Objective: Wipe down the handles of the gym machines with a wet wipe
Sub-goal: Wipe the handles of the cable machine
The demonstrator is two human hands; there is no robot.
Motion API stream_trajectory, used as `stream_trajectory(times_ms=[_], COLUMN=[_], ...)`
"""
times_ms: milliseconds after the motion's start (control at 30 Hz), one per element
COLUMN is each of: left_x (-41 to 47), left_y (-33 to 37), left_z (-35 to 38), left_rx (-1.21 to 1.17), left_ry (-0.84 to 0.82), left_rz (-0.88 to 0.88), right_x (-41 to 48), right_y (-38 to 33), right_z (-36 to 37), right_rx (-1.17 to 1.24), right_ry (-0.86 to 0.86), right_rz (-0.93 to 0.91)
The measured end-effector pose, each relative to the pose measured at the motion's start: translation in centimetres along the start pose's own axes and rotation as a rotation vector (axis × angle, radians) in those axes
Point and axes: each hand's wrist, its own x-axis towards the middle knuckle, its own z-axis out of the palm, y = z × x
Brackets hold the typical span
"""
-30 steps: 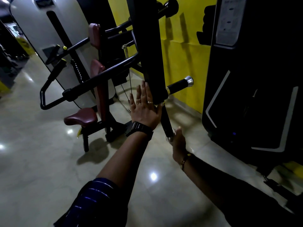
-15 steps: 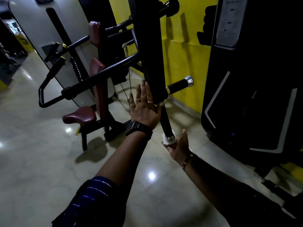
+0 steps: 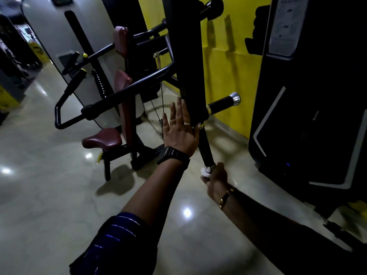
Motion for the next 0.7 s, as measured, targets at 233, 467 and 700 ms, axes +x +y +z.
stream_trajectory(times_ms=[233, 467, 700], left_x=[-0.2, -0.1, -0.1], left_y=[0.0, -0.1, -0.1], left_z=[-0.2, 0.0, 0.1], left_rx=[0.006, -0.004, 0.006], left_ry=[-0.037, -0.041, -0.027], left_rz=[-0.007, 0.01, 0.011], right_x=[-0.4, -1.1, -3.2], right_y=[0.5, 0.9, 4.9], right_z=[1.0, -0.4, 0.6], right_rx=[0.346, 0.222, -0.133], right_ry=[0.009, -0.028, -0.008], right_rz=[0.115, -0.022, -0.438])
